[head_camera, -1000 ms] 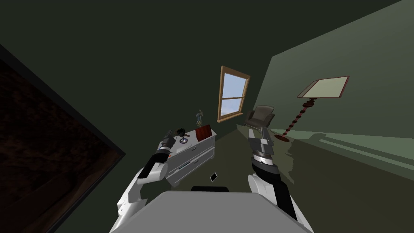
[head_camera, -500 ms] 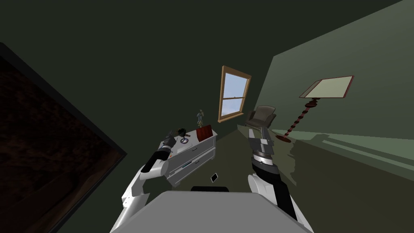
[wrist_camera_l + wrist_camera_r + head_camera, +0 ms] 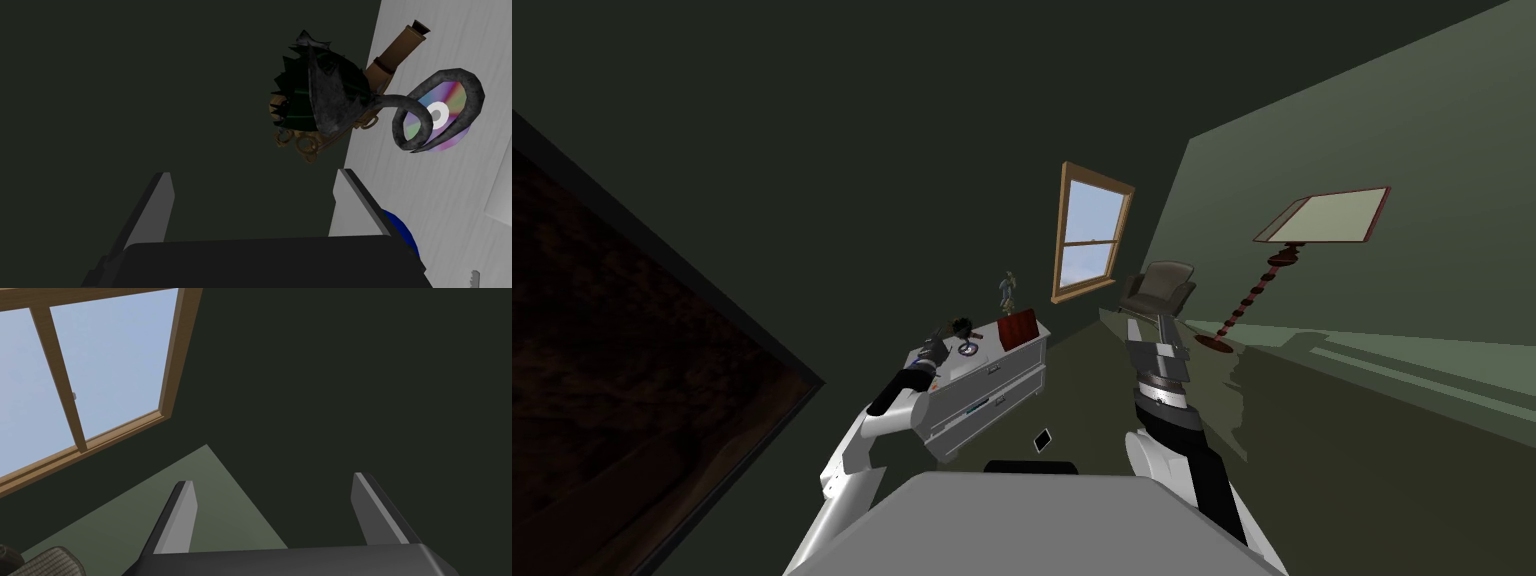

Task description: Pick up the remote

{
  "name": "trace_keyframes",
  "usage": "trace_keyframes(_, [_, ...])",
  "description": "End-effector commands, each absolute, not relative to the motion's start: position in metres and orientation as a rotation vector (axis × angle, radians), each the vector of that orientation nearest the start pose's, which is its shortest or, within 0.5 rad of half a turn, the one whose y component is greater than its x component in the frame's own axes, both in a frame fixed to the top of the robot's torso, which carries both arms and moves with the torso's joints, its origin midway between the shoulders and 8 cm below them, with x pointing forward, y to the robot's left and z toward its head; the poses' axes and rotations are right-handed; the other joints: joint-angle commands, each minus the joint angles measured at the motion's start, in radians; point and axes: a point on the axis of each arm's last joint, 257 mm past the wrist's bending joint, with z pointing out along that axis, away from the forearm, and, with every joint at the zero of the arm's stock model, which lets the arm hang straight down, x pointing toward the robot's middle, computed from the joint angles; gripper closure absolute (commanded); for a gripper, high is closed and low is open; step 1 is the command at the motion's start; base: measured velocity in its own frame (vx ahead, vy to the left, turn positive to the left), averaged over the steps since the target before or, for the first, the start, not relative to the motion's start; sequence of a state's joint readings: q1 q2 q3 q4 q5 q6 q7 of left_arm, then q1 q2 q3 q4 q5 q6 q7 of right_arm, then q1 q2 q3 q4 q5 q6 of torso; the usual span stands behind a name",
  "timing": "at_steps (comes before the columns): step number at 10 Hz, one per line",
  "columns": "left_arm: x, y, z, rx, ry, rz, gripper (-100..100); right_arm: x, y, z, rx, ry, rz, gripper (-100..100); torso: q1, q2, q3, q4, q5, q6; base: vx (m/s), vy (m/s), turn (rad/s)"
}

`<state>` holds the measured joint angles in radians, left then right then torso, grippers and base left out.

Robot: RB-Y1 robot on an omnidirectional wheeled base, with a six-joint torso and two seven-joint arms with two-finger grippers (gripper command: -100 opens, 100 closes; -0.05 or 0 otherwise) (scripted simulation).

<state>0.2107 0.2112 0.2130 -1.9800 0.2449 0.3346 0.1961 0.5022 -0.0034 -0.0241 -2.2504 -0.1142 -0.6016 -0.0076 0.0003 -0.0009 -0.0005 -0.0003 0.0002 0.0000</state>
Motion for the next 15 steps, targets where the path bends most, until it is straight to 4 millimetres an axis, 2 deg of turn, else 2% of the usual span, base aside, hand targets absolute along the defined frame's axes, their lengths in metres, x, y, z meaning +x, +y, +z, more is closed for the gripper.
trace_keyframes(1, [0.477, 0.391, -0.195, -1.552, 1.036, -1.149, -100, 0.328, -0.301, 0.03, 0.669, 0.486, 1.365, 0, 0.0, 0.0, 0.0, 0.0, 0.0, 0.0, 0.022, 0.004, -0.014])
trace_keyframes(7, [0.476, 0.403, -0.251, -1.77, 1.099, -1.07, -100, 0.328, -0.301, 0.03, 0.669, 0.486, 1.365, 0, -0.001, -0.001, 0.0, 0.0, 0.0, 0.0, 0.027, -0.002, -0.03])
trace_keyframes(9, [0.472, 0.403, -0.261, -1.804, 1.12, -1.045, -100, 0.328, -0.301, 0.03, 0.669, 0.486, 1.365, 0, -0.001, -0.001, -0.001, 0.0, 0.0, 0.0, 0.024, -0.002, -0.01])
trace_keyframes(10, [0.47, 0.407, -0.276, -1.866, 1.134, -1.019, -100, 0.328, -0.301, 0.03, 0.669, 0.486, 1.365, 0, -0.001, 0.0, 0.0, 0.0, 0.0, 0.0, 0.026, -0.01, -0.069])
trace_keyframes(15, [0.455, 0.416, -0.317, -2.032, 1.183, -0.92, -100, 0.328, -0.301, 0.03, 0.669, 0.486, 1.365, 0, -0.001, -0.002, -0.001, 0.0, 0.0, 0.0, 0.042, -0.011, -0.058])
